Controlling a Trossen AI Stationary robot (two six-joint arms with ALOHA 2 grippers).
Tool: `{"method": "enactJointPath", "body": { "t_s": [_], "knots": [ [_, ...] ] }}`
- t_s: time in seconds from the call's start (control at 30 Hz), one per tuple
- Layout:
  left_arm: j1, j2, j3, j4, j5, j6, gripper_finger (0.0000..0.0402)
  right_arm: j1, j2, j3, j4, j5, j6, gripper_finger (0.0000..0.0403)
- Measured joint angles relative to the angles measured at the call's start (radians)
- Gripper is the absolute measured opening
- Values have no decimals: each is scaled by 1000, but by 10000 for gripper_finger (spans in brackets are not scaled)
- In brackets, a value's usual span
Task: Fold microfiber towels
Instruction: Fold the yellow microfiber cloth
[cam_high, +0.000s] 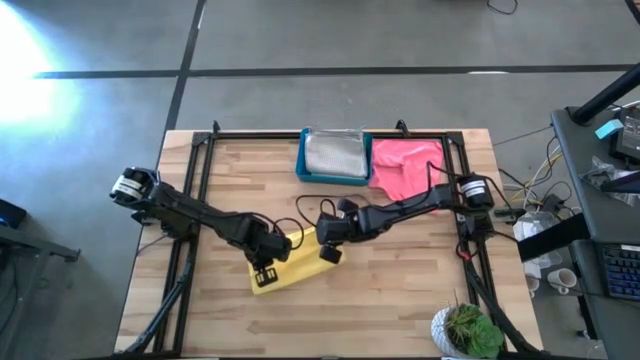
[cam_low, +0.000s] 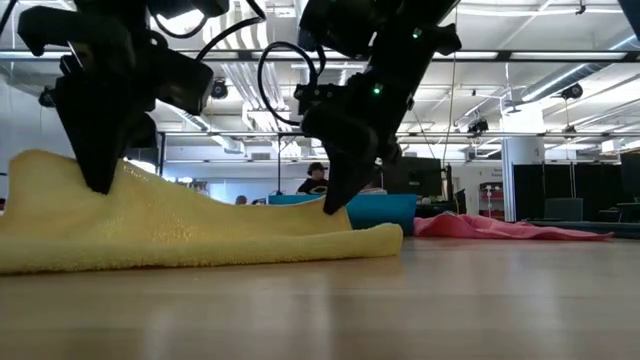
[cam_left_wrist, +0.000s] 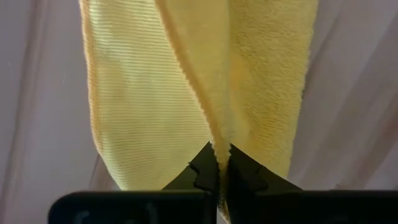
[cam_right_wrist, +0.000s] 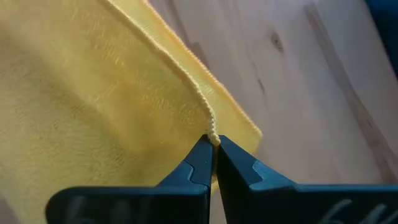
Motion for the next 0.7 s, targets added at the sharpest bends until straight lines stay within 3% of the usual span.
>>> {"method": "enactJointPath", "body": {
  "t_s": [0.33,0.6,0.7],
  "knots": [
    [8,0,0,0,-22,40,7,-4,0,0,3,6,2,21],
    [9,0,1,-16,-58,74,88,-9,-4,0,2,6,11,100],
    [19,0,19,-129,-99,114,125,-17,-21,0,-37,6,8,129]
  ]
}}
